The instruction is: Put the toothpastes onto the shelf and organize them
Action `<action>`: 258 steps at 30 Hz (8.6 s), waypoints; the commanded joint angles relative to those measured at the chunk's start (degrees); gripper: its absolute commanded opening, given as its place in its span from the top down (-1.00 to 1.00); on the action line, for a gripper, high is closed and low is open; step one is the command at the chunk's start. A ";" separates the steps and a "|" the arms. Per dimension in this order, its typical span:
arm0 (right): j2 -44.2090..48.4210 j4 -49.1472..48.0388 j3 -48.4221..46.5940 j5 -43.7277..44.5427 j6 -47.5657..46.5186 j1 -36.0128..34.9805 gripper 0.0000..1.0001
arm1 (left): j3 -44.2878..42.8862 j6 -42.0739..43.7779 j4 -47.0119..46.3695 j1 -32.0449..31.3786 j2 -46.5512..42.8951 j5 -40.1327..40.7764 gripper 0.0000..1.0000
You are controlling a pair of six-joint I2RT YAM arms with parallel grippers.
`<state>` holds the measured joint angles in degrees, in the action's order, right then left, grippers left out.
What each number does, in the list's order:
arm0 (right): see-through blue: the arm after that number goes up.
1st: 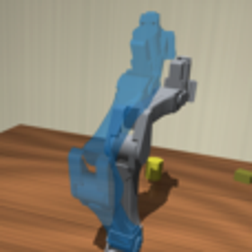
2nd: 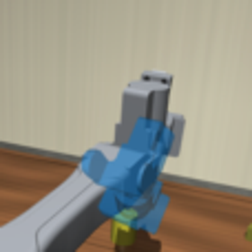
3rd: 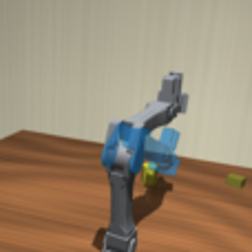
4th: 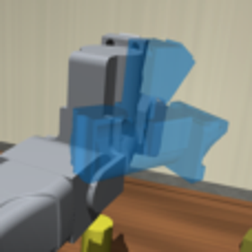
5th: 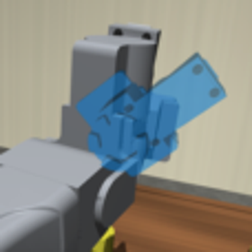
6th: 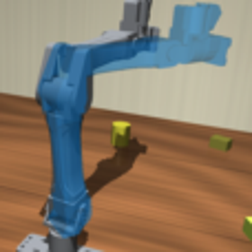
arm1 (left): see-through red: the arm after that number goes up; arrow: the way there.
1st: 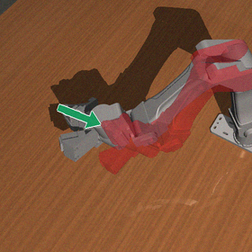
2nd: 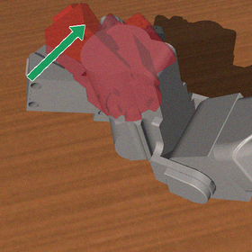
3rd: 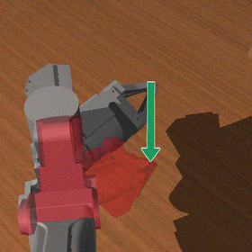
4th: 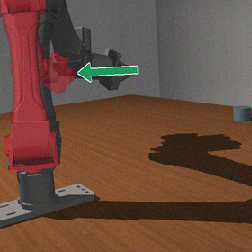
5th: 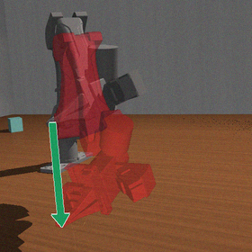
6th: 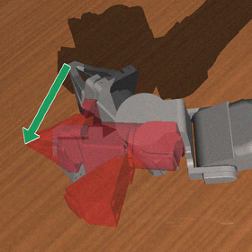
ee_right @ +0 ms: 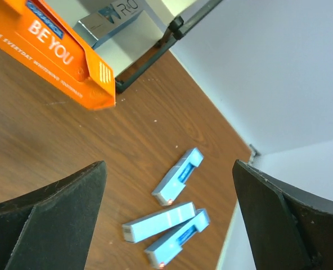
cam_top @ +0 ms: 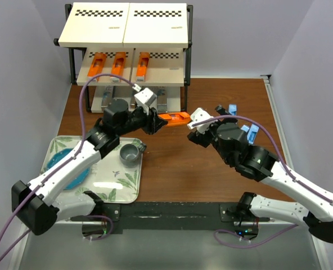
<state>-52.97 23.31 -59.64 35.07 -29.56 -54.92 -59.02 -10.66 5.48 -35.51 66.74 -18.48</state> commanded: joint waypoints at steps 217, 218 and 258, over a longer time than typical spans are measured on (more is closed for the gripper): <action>-33.69 12.99 -15.77 -23.20 88.62 22.14 0.97 | 19.56 24.01 -43.78 -30.32 11.39 47.46 -0.99; -33.69 12.81 -15.60 -23.29 88.80 21.96 0.97 | 19.56 23.84 -45.71 -30.58 12.26 49.05 -1.00; -31.49 11.84 -12.87 -24.61 90.29 20.81 0.93 | 11.39 19.80 -53.29 -34.37 27.13 66.12 0.19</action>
<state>-86.54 36.36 -72.82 10.44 59.75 -33.87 -44.93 12.82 -46.83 -69.93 94.61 45.80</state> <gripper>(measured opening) 0.431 0.466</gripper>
